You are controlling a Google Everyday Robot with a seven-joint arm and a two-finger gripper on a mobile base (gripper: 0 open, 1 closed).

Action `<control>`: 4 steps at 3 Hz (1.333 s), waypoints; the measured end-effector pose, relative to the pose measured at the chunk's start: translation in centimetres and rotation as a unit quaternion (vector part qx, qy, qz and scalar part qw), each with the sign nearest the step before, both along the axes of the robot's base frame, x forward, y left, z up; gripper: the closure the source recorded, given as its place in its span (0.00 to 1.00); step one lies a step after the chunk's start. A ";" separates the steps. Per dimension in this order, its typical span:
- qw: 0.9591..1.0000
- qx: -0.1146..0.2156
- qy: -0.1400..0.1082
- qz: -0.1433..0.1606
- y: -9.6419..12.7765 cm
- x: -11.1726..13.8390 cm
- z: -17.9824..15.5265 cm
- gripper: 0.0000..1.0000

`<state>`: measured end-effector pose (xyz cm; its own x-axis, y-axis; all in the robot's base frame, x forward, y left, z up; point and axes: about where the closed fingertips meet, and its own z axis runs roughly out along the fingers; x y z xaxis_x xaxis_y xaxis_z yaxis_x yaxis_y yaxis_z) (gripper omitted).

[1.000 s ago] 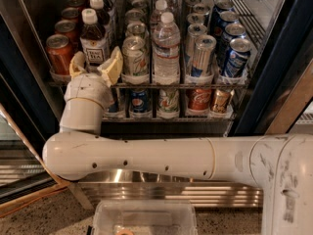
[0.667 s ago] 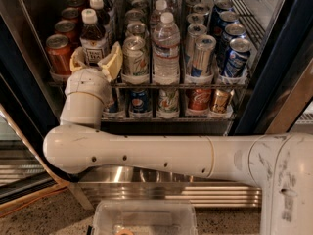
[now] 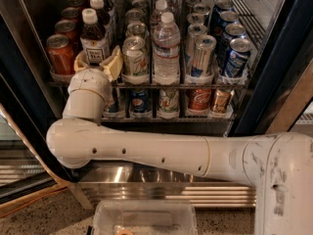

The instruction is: Pick blue plastic bottle from top shelf of fridge

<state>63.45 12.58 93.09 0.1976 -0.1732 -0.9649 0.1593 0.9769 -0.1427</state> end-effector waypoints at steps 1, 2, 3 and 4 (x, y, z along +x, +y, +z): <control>1.000 -0.001 0.006 -0.007 -0.4 0.5 -0.2 0.45; 1.000 -0.001 0.006 -0.007 -0.3 0.5 0.0 0.64; 1.000 -0.001 0.005 -0.007 0.0 0.5 0.0 0.87; 1.000 0.001 -0.021 0.000 -0.7 -0.1 1.1 1.00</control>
Offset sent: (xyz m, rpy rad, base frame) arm 0.0294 -0.0342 0.0009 -0.0188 0.0011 -0.1194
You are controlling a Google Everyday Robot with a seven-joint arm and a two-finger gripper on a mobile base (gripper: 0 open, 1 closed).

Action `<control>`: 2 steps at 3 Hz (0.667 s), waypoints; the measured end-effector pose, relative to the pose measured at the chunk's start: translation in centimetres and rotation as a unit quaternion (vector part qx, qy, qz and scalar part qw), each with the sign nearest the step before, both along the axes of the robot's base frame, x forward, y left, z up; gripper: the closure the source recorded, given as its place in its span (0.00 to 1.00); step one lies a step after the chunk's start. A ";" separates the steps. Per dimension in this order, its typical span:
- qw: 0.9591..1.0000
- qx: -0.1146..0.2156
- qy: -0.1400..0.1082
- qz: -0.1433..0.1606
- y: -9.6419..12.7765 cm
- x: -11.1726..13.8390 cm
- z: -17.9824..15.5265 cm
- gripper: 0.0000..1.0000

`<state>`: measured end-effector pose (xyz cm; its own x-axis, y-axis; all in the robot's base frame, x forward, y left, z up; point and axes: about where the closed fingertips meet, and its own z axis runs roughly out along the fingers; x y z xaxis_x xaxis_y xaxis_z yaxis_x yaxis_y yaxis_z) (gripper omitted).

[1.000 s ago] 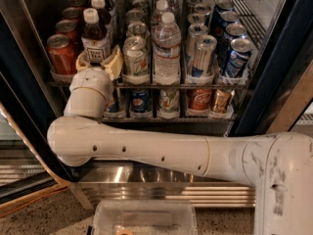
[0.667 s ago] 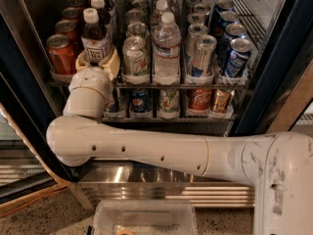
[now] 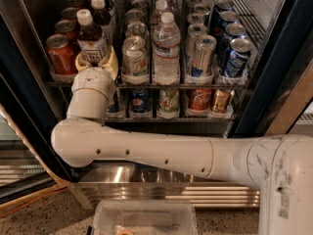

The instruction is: Pick blue plastic bottle from top shelf of fridge

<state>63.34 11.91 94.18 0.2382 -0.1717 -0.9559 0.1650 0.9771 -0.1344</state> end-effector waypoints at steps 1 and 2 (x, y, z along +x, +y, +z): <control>0.999 0.013 -0.033 0.025 0.5 -2.6 2.3 1.00; 0.996 0.014 -0.080 0.040 1.2 -5.2 5.6 1.00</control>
Offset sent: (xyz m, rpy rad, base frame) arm -0.0871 0.0173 0.0949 0.0368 -0.2773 0.1015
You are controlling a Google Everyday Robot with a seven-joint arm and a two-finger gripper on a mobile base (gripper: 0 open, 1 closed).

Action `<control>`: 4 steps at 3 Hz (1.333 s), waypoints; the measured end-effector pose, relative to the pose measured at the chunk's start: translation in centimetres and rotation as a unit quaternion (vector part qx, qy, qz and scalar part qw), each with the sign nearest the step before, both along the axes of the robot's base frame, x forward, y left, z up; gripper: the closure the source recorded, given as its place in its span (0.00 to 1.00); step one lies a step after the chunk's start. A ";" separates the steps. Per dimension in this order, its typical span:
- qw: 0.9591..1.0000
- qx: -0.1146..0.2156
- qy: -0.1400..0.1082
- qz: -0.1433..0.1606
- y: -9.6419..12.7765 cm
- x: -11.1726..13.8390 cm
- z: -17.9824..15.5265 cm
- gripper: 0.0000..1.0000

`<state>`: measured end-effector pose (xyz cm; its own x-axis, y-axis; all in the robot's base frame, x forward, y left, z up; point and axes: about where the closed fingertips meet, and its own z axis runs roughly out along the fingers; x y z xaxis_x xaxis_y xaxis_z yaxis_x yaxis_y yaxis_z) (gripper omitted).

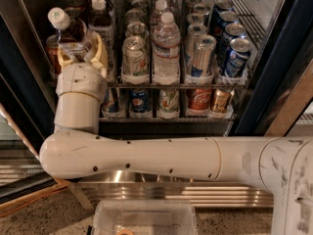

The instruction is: Pick blue plastic bottle from top shelf of fridge

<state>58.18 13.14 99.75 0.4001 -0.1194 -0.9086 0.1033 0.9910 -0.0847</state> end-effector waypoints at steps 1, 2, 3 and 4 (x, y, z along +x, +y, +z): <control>0.999 0.002 -0.040 0.001 0.2 -1.7 3.0 1.00; 0.999 -0.004 -0.034 0.016 0.1 -3.1 4.6 1.00; 0.998 -0.033 0.013 0.053 -0.8 -5.2 4.4 1.00; 0.994 -0.034 0.074 0.073 -3.6 -8.1 3.1 1.00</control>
Offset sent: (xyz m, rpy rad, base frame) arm -0.0431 -0.0025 0.0531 -0.0115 0.0190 0.0801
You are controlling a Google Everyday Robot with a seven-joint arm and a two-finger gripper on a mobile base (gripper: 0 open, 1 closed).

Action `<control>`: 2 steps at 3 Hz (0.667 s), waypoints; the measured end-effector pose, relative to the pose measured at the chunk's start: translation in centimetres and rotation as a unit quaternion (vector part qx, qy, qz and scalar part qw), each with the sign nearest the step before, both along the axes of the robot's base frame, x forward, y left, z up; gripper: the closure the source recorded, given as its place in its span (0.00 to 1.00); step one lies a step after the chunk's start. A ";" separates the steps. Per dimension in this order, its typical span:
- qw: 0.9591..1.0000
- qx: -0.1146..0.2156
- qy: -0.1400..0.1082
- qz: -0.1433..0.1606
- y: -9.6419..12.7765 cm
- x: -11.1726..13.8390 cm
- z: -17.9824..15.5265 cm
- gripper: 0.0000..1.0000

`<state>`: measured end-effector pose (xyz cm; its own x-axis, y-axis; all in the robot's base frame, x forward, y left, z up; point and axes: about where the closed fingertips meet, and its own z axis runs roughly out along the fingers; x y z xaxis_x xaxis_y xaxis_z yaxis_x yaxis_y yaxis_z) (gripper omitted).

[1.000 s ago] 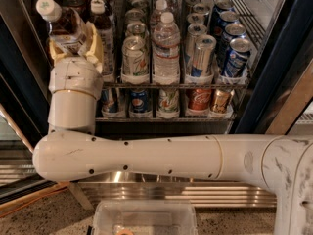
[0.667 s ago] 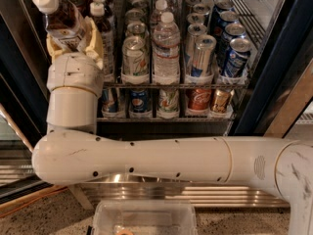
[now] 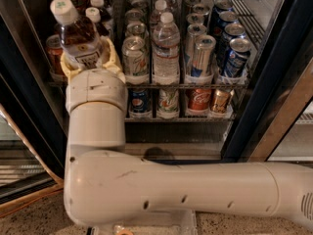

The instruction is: Pick blue plastic bottle from top shelf of fridge

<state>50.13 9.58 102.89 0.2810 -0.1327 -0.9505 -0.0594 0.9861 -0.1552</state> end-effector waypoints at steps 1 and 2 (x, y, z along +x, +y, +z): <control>0.998 0.003 0.066 0.022 -1.1 -2.8 -1.8 1.00; 0.991 -0.001 0.124 0.046 -1.3 -6.6 -3.8 1.00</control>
Offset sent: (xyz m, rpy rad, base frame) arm -0.1149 -0.0115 -0.1078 -0.0438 0.5450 0.1756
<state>43.56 8.28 99.07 0.0490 -0.1183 -0.9918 -0.1865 0.9744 -0.1255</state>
